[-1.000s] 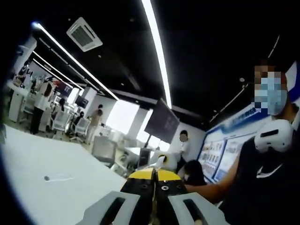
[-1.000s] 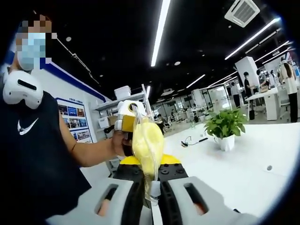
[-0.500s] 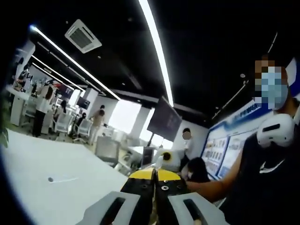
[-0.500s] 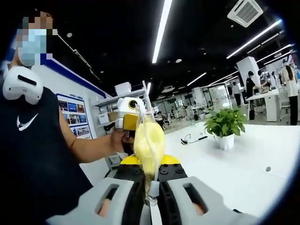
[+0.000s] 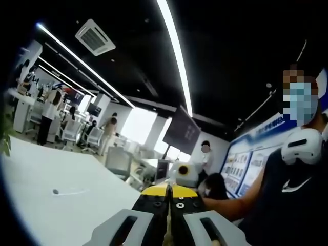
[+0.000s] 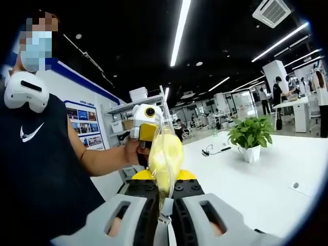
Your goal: Compare the silicone blocks by pressing each to a similar depth, holding the contact briefly, and releasing to observe deformation and rebound differences across the visible hardness samples.
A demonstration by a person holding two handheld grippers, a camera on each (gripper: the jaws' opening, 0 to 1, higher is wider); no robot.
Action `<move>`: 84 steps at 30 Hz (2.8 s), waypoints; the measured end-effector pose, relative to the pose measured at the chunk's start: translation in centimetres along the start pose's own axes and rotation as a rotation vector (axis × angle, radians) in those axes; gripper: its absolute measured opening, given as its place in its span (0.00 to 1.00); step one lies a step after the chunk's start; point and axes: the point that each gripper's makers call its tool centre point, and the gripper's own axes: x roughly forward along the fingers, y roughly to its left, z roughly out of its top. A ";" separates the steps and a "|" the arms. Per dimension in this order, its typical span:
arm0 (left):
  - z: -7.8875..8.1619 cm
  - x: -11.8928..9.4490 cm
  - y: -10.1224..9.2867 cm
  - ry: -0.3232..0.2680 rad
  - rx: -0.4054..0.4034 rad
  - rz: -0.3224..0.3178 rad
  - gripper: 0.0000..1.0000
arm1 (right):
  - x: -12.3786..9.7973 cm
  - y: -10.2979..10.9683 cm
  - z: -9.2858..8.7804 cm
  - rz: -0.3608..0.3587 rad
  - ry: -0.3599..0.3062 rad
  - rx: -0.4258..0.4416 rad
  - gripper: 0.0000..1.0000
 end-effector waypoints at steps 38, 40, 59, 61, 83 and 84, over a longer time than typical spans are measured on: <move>-0.3 -0.5 -0.3 -0.003 0.071 0.023 0.00 | 0.4 0.2 -0.2 -0.011 -0.021 -0.052 0.04; -0.2 -0.6 -0.5 -0.012 0.090 0.015 0.00 | 0.3 0.2 -0.3 -0.005 -0.016 -0.023 0.05; 1.0 -1.5 0.3 -0.066 0.053 0.038 0.00 | -1.4 -3.5 1.2 -0.206 -0.091 -0.112 0.78; 1.0 -1.5 0.4 -0.066 0.051 0.041 0.00 | -1.9 -4.1 1.2 -0.231 -0.093 -0.109 0.89; 0.5 -1.8 3.3 -0.065 0.003 0.122 0.00 | -9.0 -7.7 -2.5 -0.496 0.012 -0.201 0.96; 0.3 -1.8 3.6 -0.060 0.000 0.135 0.00 | -9.6 -7.8 -2.8 -0.517 0.011 -0.201 0.96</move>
